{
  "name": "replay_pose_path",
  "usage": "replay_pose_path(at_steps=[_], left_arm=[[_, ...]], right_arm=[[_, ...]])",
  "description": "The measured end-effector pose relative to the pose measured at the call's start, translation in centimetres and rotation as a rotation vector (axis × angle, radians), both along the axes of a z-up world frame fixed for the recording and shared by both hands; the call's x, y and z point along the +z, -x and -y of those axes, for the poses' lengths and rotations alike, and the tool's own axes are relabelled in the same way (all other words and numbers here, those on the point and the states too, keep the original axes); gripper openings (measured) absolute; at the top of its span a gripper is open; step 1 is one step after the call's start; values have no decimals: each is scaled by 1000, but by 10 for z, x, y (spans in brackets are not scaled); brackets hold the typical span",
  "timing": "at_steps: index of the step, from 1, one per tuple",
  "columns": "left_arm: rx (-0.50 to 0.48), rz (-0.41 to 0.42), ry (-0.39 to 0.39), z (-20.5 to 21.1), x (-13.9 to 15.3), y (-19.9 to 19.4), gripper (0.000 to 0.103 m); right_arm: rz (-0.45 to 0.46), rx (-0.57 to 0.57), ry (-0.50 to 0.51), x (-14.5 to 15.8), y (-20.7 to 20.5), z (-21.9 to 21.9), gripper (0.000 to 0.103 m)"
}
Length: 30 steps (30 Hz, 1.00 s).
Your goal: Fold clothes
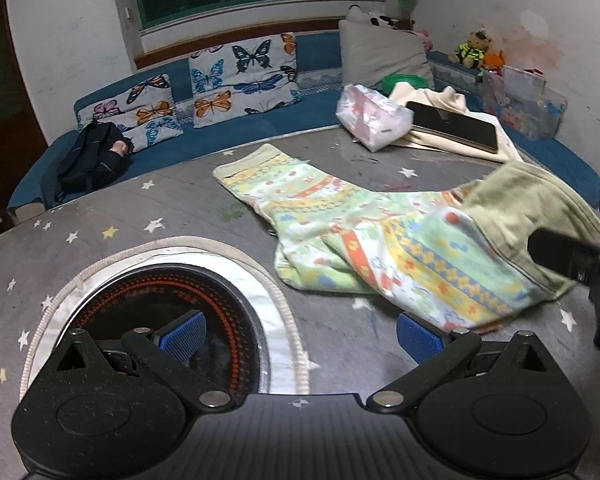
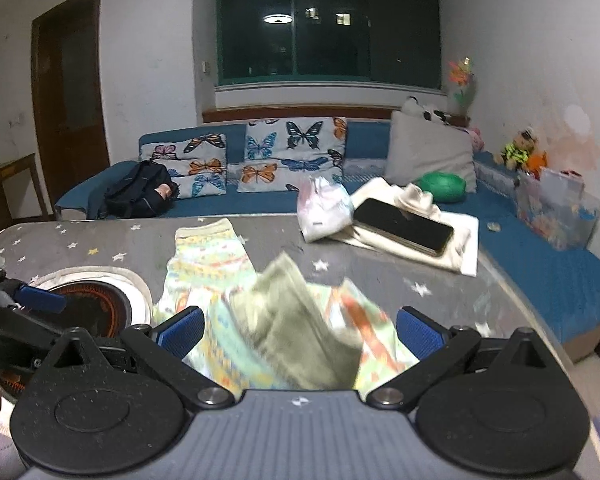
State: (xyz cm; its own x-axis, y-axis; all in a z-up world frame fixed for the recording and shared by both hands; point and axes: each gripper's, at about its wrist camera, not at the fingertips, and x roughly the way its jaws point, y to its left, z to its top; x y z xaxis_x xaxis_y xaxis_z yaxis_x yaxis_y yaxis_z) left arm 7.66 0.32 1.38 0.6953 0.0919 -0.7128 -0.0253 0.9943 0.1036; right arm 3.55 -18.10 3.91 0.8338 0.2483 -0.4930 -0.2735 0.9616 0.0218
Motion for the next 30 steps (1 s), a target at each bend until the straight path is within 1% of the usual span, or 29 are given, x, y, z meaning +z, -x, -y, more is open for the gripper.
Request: replay_pose_path(at_steps=[2,3,4,5,7,8,9,10,12,13,14,15,18,21,25,30], left_arm=[[8,-1,0,-4,1,-3,103],[13,-1,1,-6,1,-4,103],[18,-1,2,-7,1,-6,103],[23,-1,3,-9,2,-6,103],[34,-1,5,-13,3,-8,103],[40,0,6,-15,4,-8,103],[46,2,8,-17,5,-8,103],[52,4,11,-19,6,-8,103],[63,6,17,-23,8,-8,103],[68,8,20,-24,9,-8,103],[70,10,22,-25,10,-7,103],[70,14,24,-25,12,-6,103],[68,24,29,-25,16,-3,103],[56,37,36,-24,21,2,103],[38,45,44,-21,25,6,103],[-14,41,61,-9,24,11,103]], right_arm=[[0,14,9,1,-8,-4,102],[-8,22,12,0,-12,-5,99],[-15,29,15,-1,-16,-7,96],[-22,37,17,-2,-21,-9,89],[-41,66,19,-4,-27,-12,81],[-52,87,18,-5,-29,-13,70],[-66,113,12,-6,-30,-14,61],[-82,137,-3,-7,-29,-14,57],[-101,181,-28,-7,-25,-16,32],[-106,201,-38,-6,-22,-17,28],[-107,215,-40,-6,-19,-17,18],[-109,229,-42,-5,-15,-17,11],[-120,284,-41,-5,-2,-20,4],[-126,371,0,-8,20,-29,3],[-155,512,65,-14,54,-43,3],[-231,665,162,-32,96,-60,3]])
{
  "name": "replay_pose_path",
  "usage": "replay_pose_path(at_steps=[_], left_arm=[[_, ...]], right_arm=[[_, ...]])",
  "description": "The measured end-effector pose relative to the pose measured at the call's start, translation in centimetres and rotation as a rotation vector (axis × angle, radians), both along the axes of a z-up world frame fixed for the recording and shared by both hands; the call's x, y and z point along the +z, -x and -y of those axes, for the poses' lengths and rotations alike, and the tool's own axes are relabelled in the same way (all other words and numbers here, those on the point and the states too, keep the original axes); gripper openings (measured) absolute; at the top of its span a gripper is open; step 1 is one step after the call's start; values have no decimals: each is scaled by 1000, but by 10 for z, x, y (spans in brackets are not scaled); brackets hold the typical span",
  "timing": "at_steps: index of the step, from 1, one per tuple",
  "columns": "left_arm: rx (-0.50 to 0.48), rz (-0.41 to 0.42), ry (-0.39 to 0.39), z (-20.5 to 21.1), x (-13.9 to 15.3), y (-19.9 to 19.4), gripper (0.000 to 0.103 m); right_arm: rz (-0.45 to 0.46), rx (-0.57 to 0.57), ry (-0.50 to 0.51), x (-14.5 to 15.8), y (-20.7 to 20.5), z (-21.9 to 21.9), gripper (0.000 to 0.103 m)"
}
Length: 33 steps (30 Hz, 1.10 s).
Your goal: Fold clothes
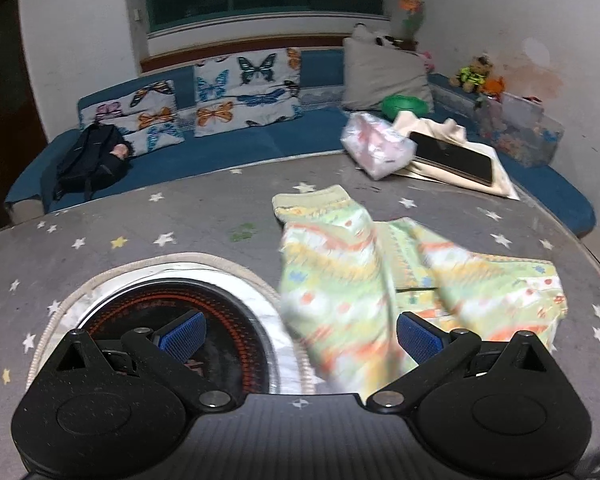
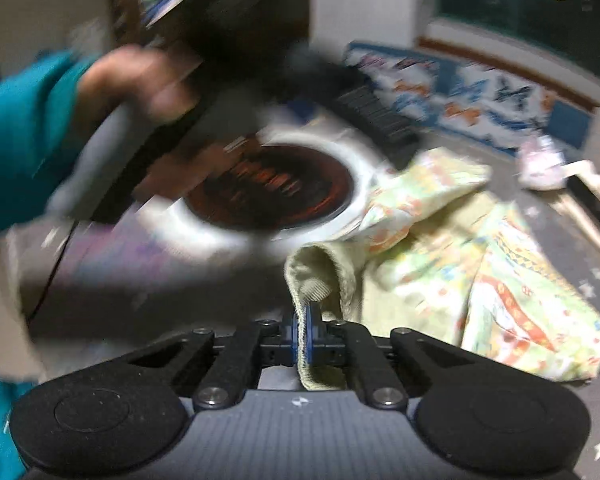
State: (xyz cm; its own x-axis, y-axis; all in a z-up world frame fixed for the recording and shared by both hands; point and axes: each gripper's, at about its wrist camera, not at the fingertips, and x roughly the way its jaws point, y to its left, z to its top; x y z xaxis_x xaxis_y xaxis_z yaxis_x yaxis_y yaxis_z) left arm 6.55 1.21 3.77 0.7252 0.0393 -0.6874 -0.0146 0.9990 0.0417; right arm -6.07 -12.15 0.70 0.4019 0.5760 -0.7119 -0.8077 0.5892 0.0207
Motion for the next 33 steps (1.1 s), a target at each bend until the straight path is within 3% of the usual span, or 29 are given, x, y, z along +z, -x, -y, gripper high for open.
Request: replay_pose_path(at_steps=[8,10,13,15,17,20,25,33], left_arm=[[-104,-71,-29,27,-31,2,101],[-114,-94,-37,25,-40,1,91],[-128,-126,-47,22,-53,-1,69],[-131,-141,-39,15,-59,0,43],[-136,-139,2,6,-59,3,27],[-125,-121,39,-5,-54,12,11],[-57,-91,64,-27,-46,35,7],[-23,-97,65,-57,-43,68,7]], right_arm=[[-102,121,10,-11,39,-6,4],[-123,128,-11,-8,42,-5,10],[-129,109,-55,5,38,3,24],[-118,93,-85,14,35,9,32],[-113,63,-129,23,28,17,44],[-73,-10,-159,38,12,31,45],[-10,-195,-156,43,-39,44,46],[7,-413,-100,10,-123,34,50]])
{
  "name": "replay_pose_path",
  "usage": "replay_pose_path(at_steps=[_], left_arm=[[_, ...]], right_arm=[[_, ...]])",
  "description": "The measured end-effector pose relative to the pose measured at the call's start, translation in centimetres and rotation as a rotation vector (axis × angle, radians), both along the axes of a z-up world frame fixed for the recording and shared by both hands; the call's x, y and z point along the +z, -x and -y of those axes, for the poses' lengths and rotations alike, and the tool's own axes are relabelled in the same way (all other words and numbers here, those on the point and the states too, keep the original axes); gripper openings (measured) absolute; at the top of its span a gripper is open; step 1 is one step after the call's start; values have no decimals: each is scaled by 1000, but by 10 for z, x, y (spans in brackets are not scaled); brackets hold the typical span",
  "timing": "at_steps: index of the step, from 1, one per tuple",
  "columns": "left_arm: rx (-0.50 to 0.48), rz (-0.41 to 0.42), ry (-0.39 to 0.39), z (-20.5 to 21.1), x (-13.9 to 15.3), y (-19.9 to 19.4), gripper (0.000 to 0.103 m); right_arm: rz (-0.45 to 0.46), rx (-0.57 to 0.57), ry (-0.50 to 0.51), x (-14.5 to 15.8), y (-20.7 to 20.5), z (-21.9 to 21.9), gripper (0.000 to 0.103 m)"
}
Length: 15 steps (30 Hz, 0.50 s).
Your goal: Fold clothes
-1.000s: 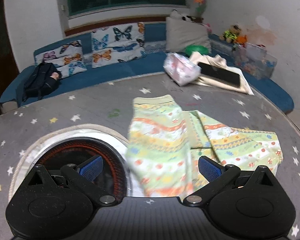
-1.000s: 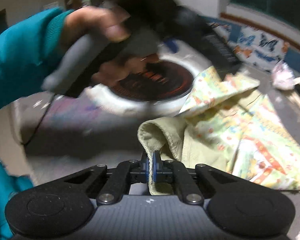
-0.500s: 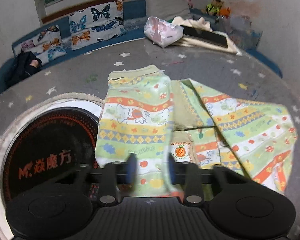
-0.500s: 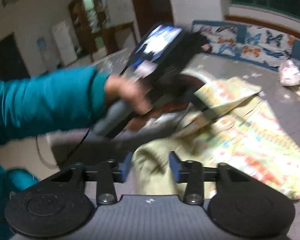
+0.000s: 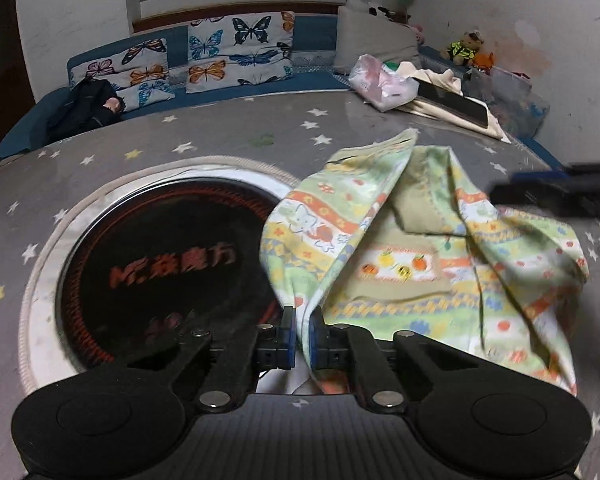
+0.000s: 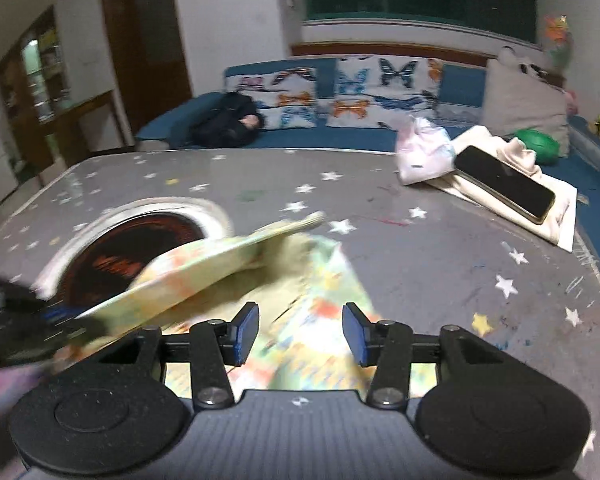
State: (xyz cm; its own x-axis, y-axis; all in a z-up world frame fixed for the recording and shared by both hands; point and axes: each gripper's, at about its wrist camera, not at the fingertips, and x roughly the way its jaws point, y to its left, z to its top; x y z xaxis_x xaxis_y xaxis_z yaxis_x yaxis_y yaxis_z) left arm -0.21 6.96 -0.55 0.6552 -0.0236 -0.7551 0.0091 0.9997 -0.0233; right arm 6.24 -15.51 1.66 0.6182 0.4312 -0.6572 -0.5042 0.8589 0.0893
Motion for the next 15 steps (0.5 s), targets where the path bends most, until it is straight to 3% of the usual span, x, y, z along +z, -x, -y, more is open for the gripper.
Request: replay_pose_path(at_steps=[7,8,9,11,15], left_arm=[[-6,-22,-2,-8,-3,8,7],[-5,-26,-1,-8,-4,8,7],[-6,-29,0,-9,-5,8,7],[-10,-33,-3,-9,-5,8,7],[-18,-32,-23,-5,-4,6,14]], right_arm=[[-31,-65,37,-34,-43,-15,48],[-34,-74,43,-37,-45,-16,39],[-32,-84,46,-39,-45,-16,24],[-20,-98,48,-38,-41,-12,11],[28,-97,51,-23,-26,2,5]])
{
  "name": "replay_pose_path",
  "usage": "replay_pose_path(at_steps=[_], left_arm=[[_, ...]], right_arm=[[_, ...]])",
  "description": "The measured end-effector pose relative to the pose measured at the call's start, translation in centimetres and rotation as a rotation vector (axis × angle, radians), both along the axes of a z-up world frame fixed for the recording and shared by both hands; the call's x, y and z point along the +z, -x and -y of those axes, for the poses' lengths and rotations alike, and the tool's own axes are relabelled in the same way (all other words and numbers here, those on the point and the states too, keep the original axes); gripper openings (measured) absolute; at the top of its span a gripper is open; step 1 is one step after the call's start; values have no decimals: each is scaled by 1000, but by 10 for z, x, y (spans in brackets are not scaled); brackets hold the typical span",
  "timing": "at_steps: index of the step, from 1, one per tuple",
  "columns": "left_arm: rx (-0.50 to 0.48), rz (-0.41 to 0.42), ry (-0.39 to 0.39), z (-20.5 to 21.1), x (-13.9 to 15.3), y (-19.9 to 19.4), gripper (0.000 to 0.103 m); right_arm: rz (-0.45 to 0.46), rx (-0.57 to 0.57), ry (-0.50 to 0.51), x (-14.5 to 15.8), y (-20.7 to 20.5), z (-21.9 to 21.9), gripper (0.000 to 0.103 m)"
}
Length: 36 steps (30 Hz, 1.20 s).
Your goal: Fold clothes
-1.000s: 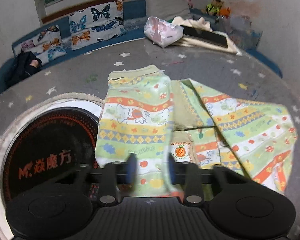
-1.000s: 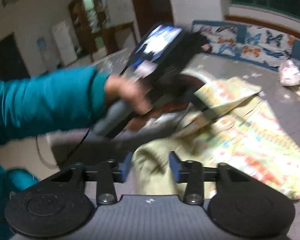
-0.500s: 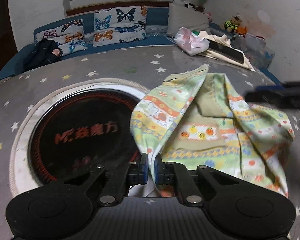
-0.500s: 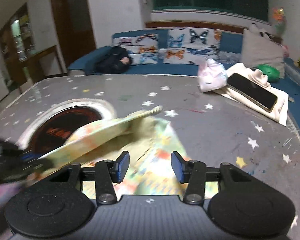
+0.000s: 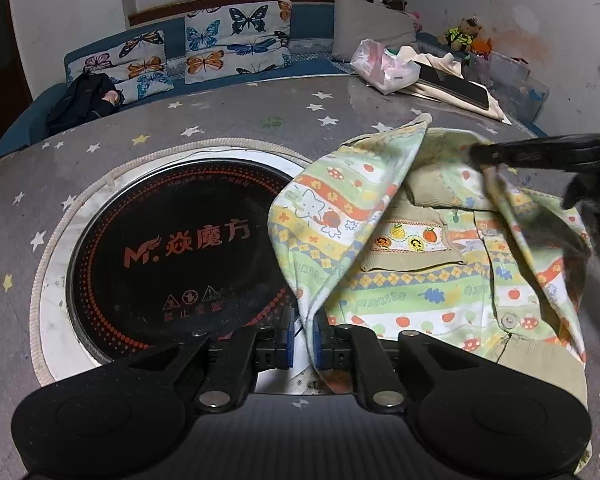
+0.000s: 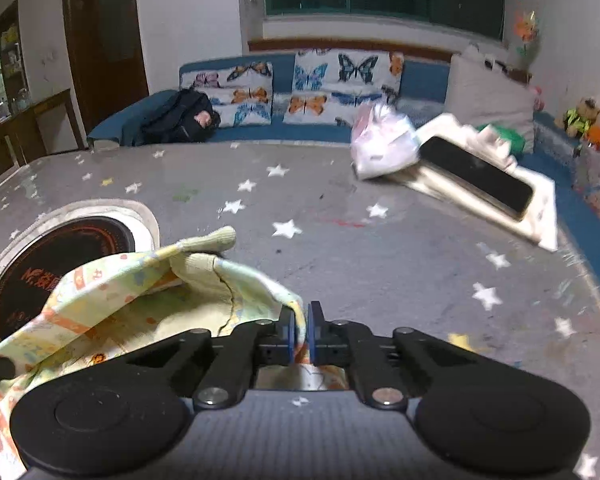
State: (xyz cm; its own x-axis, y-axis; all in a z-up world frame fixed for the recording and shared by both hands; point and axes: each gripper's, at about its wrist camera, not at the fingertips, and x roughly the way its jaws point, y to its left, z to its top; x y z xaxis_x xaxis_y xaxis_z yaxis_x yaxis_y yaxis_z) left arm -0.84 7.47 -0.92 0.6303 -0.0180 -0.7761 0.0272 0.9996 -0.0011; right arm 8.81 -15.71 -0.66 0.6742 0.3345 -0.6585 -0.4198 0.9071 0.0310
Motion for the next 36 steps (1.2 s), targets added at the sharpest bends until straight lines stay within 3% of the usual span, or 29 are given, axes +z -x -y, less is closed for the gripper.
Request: replay_pose_path(at_steps=[1,6,9,12,19,22,23,25,27,31,33,36], left_arm=[[2,1,-5,1,1,0,17],[-18,25,-24,10,7,1,51],[-43,49,-37,16,13,-1,58],[-67,67,-40,23,17,-8,60],[-58,78,-70,34,13,-38,71],[-34,73,-99,34,9,-50,79],[-21,72,-105,33,8,-52,84],[-7,74,-98,28,8,-50,90],[3,66,-96,24,8,-47,92],[8,46,-77,16,8,-33,96],[1,33,-66,14,7,-26,96],[-30,13,-58,15,7,-18,94]], right_arm=[[7,-3,3,3,4,3,5],[63,-55,64,25,37,35,4],[81,-114,100,33,61,60,3],[84,-198,134,33,87,87,3],[-15,-410,169,12,135,140,5],[-33,-475,147,8,148,154,14],[-25,-484,134,10,151,156,21],[8,-484,98,19,159,160,24],[30,-442,70,28,162,155,34],[33,-281,29,40,167,133,42],[15,-150,12,42,170,118,56],[-9,31,42,41,177,91,57]])
